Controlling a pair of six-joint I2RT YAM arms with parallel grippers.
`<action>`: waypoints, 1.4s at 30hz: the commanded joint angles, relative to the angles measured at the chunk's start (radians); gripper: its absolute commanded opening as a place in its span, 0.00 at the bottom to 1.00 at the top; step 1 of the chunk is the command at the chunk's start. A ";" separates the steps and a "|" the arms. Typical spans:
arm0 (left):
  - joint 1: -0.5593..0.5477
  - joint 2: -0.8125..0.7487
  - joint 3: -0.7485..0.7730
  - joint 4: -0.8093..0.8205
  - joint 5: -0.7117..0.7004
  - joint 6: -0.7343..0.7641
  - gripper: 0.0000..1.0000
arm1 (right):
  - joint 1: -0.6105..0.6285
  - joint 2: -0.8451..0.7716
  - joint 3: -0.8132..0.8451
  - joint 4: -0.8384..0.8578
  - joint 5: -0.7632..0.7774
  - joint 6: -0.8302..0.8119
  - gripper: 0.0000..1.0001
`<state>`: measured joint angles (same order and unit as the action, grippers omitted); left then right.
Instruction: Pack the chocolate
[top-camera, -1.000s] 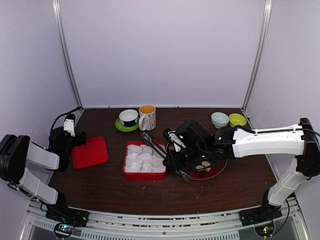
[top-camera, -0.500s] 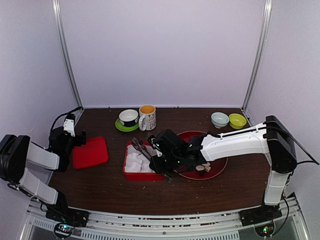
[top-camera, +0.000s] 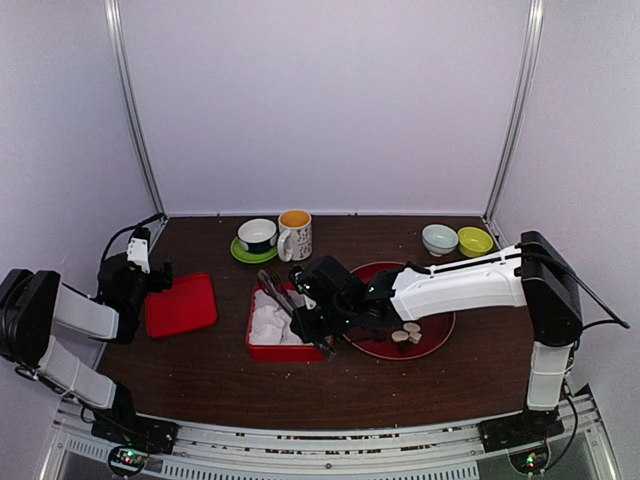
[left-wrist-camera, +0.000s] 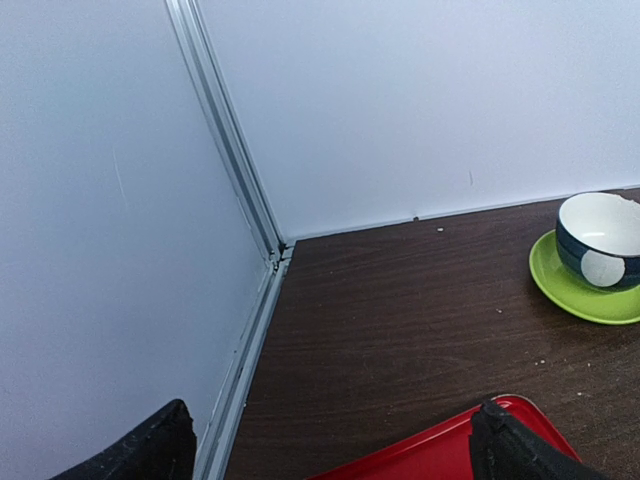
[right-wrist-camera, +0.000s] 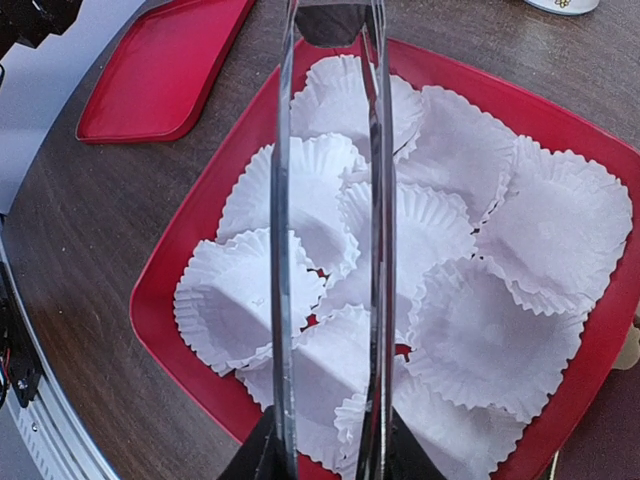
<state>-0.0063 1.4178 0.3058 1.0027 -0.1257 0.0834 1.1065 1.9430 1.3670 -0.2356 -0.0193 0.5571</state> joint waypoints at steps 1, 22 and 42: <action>0.006 0.005 -0.005 0.065 0.012 -0.004 0.98 | 0.007 0.030 0.048 0.004 0.005 0.008 0.29; 0.006 0.006 -0.005 0.065 0.012 -0.004 0.98 | 0.006 -0.112 -0.011 -0.051 0.074 -0.006 0.38; 0.006 0.006 -0.005 0.065 0.012 -0.004 0.98 | -0.066 -0.513 -0.325 -0.346 0.162 0.026 0.37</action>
<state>-0.0063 1.4178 0.3058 1.0027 -0.1257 0.0834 1.0481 1.4841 1.0798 -0.5003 0.1223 0.5564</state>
